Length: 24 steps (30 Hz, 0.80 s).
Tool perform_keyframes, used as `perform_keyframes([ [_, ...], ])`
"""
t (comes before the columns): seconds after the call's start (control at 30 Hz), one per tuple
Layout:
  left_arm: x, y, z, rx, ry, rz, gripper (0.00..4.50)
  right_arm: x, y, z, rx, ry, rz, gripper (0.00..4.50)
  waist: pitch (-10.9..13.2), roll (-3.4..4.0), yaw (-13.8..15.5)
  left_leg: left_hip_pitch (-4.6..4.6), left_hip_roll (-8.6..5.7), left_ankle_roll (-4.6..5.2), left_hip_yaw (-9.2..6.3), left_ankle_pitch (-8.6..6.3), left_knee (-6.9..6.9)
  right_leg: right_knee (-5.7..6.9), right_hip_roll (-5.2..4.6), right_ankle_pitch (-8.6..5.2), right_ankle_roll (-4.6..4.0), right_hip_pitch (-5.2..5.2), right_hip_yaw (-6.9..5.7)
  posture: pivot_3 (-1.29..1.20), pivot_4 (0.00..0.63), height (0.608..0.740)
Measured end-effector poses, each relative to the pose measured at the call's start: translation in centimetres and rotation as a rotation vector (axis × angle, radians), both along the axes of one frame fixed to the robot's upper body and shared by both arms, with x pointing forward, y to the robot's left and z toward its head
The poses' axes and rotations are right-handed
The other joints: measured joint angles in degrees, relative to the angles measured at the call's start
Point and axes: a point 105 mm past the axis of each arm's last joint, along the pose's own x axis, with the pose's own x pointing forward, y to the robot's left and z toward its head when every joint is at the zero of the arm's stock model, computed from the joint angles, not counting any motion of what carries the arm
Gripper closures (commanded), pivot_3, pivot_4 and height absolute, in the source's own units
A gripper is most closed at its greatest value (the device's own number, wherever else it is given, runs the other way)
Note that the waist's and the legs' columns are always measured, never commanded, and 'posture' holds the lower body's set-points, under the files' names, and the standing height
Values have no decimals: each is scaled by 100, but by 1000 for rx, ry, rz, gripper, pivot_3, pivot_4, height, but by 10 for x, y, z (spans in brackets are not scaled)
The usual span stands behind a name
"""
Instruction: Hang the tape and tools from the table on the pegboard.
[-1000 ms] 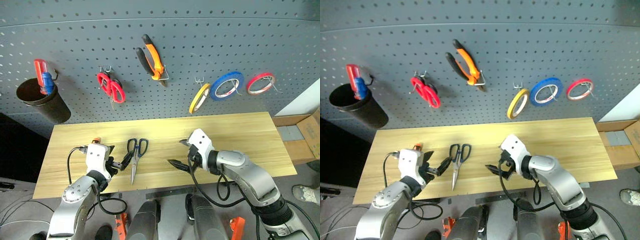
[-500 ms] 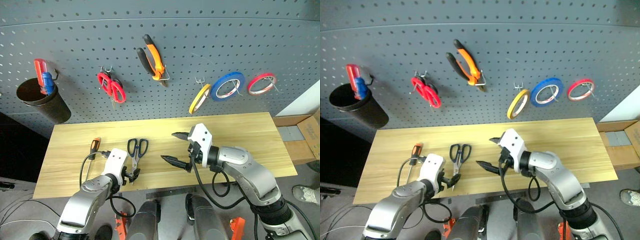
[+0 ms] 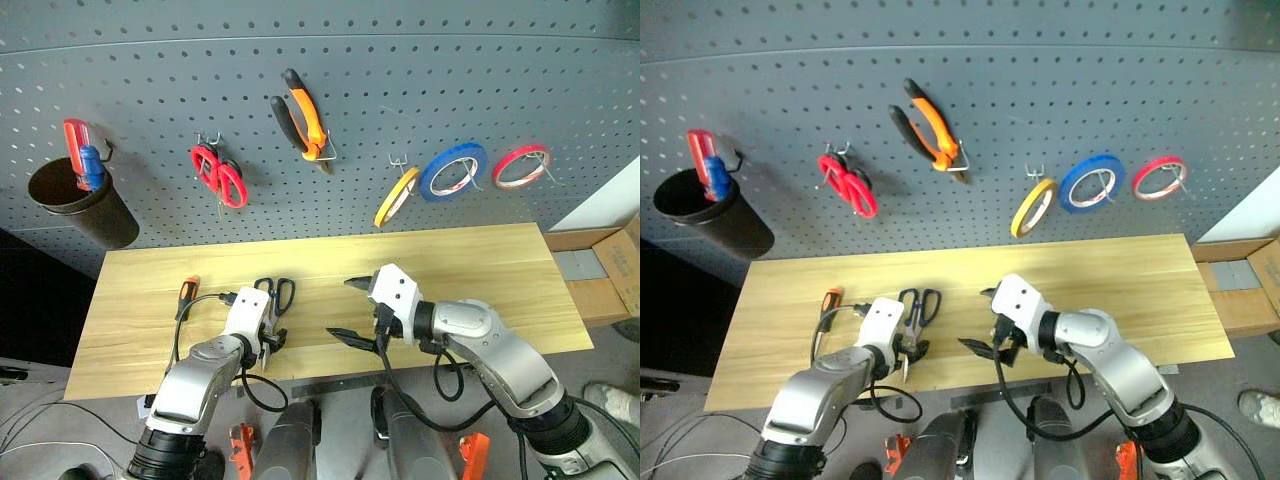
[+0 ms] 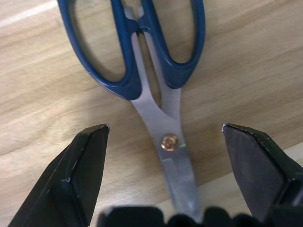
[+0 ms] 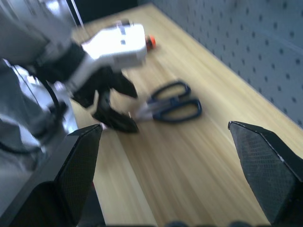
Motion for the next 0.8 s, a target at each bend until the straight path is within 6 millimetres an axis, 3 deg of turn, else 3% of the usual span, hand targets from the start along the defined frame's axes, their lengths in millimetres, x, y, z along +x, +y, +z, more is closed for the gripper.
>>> perform_keyframes([
  [0.13, 5, -5, -3, 9, 13, 1, 381, 0, 1, 0, 2, -7, -1, 57, 0, 0, 1, 2, 0, 0, 0, 0, 1, 1, 0, 0, 0, 4, -1, -86, 304, 740],
  [0.23, 10, -10, -2, 21, 22, 27, 899, 0, 1, 0, 4, -9, -1, 0, -4, 2, 1, 2, -1, 0, 1, 0, 2, 1, -2, 1, 1, 6, -1, -87, 303, 740],
  [0.5, 8, -4, -2, 51, 28, 37, 3695, 0, 1, 1, 8, -11, -2, 0, -13, 5, -8, 5, 0, 0, 1, 0, 1, 1, -1, 1, 1, 5, -1, -84, 298, 740],
  [0.53, 8, -2, 0, 62, 15, 32, 3885, 0, 0, 1, 9, -10, -2, 0, -17, 5, -8, 5, 0, 0, 0, 0, 1, 1, -1, 1, 1, 6, -1, -80, 296, 740],
  [0.67, 13, 15, 12, 114, -105, 9, 3938, 0, -2, 4, 25, 3, 10, 0, -19, 5, -2, 2, 1, -1, -1, 0, 0, -3, -1, 1, 1, 3, -1, -78, 291, 740],
  [0.8, 15, 10, 43, 112, -331, -95, 3943, -4, 0, 5, 40, 23, 46, 0, -24, 3, 9, -1, 0, -2, -1, -1, -2, -17, -3, 1, 0, 5, 0, -59, 280, 740],
])
